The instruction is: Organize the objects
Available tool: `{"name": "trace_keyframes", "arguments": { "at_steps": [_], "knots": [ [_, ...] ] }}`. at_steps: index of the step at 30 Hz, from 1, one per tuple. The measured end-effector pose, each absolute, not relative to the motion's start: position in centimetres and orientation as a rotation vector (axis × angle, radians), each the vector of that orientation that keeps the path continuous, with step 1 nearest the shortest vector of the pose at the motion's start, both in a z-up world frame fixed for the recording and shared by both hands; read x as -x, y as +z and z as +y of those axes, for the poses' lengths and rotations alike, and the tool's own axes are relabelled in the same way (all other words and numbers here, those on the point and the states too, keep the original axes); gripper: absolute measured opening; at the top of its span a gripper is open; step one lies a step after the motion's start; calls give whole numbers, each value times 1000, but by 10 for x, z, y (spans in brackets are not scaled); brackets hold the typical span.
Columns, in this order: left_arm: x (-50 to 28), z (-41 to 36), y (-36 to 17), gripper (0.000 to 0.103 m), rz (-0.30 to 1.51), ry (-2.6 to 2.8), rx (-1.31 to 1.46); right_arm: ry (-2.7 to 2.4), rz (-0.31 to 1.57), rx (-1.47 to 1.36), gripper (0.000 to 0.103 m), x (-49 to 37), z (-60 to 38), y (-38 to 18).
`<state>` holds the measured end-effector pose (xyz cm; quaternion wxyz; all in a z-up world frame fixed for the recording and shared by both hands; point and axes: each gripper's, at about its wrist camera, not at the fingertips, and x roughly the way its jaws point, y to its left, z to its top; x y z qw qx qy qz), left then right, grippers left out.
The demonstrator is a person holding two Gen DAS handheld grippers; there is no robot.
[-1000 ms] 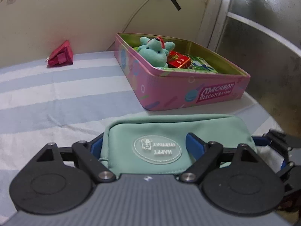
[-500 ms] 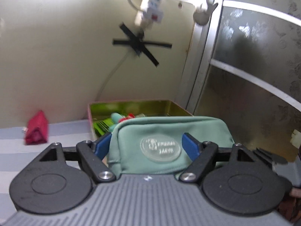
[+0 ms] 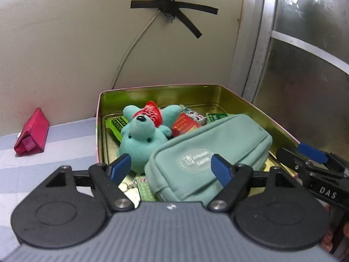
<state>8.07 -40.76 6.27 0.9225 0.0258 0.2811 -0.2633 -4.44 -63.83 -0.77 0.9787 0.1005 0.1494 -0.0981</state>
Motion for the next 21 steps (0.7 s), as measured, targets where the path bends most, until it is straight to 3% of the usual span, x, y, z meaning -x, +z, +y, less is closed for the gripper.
{"name": "trace_keyframes", "arguments": {
  "at_steps": [10,21],
  "knots": [
    [-26,-399,73,82,518,-547,-130,-136,277,-359,82,79,-626,-3],
    [-1,-368,53,83,552,-485,-169,-48,429,-451,82,79,-593,-30]
  ]
}}
